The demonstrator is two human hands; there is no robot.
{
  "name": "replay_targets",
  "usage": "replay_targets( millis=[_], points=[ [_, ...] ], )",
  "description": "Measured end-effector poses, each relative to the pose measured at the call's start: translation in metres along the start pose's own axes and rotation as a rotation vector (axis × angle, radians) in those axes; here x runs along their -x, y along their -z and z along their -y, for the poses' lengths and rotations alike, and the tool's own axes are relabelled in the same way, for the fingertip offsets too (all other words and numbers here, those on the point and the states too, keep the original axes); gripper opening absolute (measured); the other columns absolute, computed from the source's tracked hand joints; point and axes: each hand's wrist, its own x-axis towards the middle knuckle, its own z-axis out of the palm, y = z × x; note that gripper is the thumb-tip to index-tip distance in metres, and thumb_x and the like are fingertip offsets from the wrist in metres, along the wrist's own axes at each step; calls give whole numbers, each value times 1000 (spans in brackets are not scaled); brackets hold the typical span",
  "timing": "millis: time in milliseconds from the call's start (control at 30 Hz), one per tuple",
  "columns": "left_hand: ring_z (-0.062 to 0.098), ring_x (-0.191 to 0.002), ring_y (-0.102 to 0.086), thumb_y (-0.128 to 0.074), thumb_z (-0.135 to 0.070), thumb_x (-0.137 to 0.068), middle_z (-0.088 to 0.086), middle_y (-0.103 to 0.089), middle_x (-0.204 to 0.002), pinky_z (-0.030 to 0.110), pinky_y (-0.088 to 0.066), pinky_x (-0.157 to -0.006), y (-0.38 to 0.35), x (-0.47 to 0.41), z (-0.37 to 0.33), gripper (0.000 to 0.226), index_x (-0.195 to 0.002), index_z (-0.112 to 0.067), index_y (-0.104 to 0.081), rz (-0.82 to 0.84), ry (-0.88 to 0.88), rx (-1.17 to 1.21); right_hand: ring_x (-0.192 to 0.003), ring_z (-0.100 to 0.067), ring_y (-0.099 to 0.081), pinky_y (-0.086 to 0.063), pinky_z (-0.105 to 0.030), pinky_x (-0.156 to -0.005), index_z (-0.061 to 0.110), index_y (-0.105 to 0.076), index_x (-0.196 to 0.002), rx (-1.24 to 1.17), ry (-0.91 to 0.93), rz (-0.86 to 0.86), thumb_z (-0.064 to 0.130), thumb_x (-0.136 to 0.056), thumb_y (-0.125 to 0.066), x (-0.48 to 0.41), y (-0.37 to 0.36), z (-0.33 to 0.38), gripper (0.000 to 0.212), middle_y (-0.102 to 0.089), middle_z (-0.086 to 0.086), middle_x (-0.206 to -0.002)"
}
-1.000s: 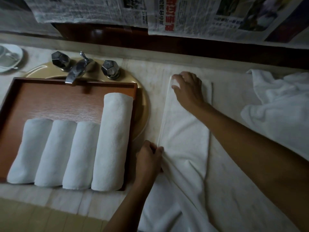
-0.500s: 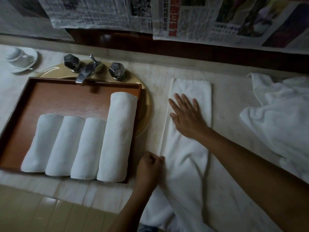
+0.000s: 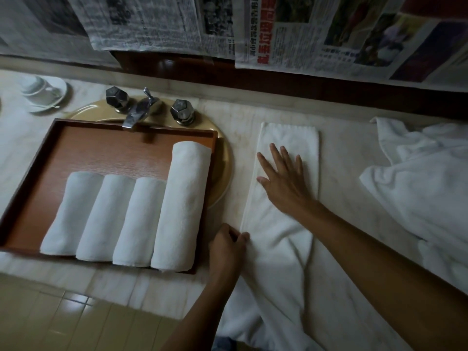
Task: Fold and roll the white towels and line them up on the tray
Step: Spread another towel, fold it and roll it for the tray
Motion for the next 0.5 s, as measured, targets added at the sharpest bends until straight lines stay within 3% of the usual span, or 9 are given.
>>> replay_targets(
  millis=[67,200,300,367,433,500],
  points=[
    [21,-79,-68,-72,-32,-97,3,-68,-87,25,-52,-59,1,3,-1,21,-92,-14,-61,0,-3,-15,-158,-30,-10,-10,-61,-122,27,-32,-160,-53,50,-26,52,-104,-37,31,-3,11,61,-17,-6,-171],
    [22,-83,-67,-68,-27,-98,6,-68,-93,32,-55,-66,-2,11,-4,15,-96,-14,-61,73,59,73,-159,-19,1,-8,-59,-125,36,-17,-163,4,66,67,61,-104,-18,53,-15,6,64,-6,6,-173],
    [32,-88,-71,-60,-18,-103,18,-71,-103,39,-62,-73,-1,17,-15,15,-105,-3,-62,388,262,436,-159,-18,1,-8,-58,-125,37,-16,-163,10,51,56,60,-104,-15,28,-14,-6,63,-6,8,-173],
    [36,-89,-69,-56,-15,-104,23,-69,-103,45,-61,-79,3,19,-19,16,-109,-2,-63,518,277,513,-159,-18,3,-6,-57,-125,38,-14,-163,18,72,65,60,-105,-13,12,-11,-14,62,-3,8,-173],
    [33,-83,-67,-58,-12,-102,21,-67,-95,40,-60,-73,10,19,-19,9,-103,-4,-62,509,238,476,-159,-16,5,-4,-56,-126,38,-11,-163,14,84,81,61,-105,-13,1,-11,-20,62,0,9,-173],
    [21,-74,-66,-61,-11,-99,11,-68,-88,29,-56,-64,14,12,-13,5,-96,-7,-60,354,103,221,-159,-16,5,-3,-56,-126,39,-9,-163,22,83,82,62,-105,-12,-5,-10,-23,62,2,9,-173]
  ],
)
